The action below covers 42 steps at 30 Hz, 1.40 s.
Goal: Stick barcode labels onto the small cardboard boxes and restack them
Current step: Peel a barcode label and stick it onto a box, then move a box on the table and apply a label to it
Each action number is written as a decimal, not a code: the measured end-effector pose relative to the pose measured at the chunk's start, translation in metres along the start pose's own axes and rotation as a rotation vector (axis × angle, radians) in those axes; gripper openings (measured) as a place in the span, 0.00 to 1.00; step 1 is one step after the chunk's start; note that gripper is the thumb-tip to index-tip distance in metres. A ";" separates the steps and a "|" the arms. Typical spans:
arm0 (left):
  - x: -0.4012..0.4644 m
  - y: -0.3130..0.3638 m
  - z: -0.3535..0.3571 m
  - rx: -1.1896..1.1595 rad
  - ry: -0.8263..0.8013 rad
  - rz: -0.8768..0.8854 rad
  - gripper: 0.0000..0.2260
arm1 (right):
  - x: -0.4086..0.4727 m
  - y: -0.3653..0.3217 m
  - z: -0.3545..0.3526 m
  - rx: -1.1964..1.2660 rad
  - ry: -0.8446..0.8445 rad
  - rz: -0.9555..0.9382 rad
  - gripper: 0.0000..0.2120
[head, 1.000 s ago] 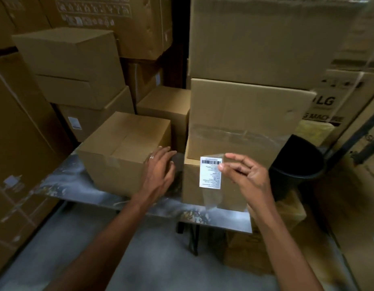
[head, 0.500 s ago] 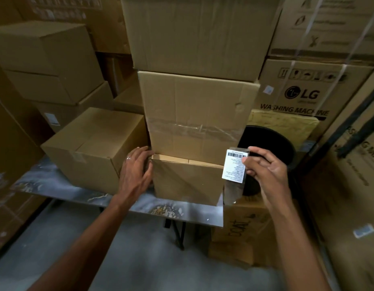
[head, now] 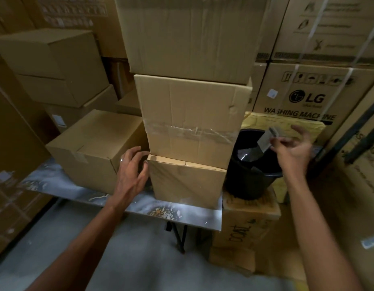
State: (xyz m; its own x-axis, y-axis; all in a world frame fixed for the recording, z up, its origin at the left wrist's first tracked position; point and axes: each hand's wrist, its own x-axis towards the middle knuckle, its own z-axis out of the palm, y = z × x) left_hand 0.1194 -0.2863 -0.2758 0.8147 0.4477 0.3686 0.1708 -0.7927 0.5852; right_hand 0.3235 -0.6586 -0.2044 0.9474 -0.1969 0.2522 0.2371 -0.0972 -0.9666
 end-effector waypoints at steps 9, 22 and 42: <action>-0.003 0.002 -0.008 -0.067 0.038 -0.040 0.21 | 0.044 0.058 0.025 -0.514 -0.274 0.089 0.16; -0.004 -0.002 -0.011 -0.070 0.018 -0.034 0.21 | -0.008 0.037 0.029 -0.333 -0.352 0.072 0.08; 0.010 -0.063 -0.058 -0.013 0.101 -0.032 0.14 | -0.209 -0.091 0.140 0.731 -0.849 0.383 0.08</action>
State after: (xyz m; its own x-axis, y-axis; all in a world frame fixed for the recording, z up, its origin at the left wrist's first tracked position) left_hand 0.0842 -0.2082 -0.2670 0.7487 0.5124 0.4207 0.1877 -0.7724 0.6068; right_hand 0.1339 -0.4718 -0.1751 0.7576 0.6455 0.0962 -0.2874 0.4623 -0.8388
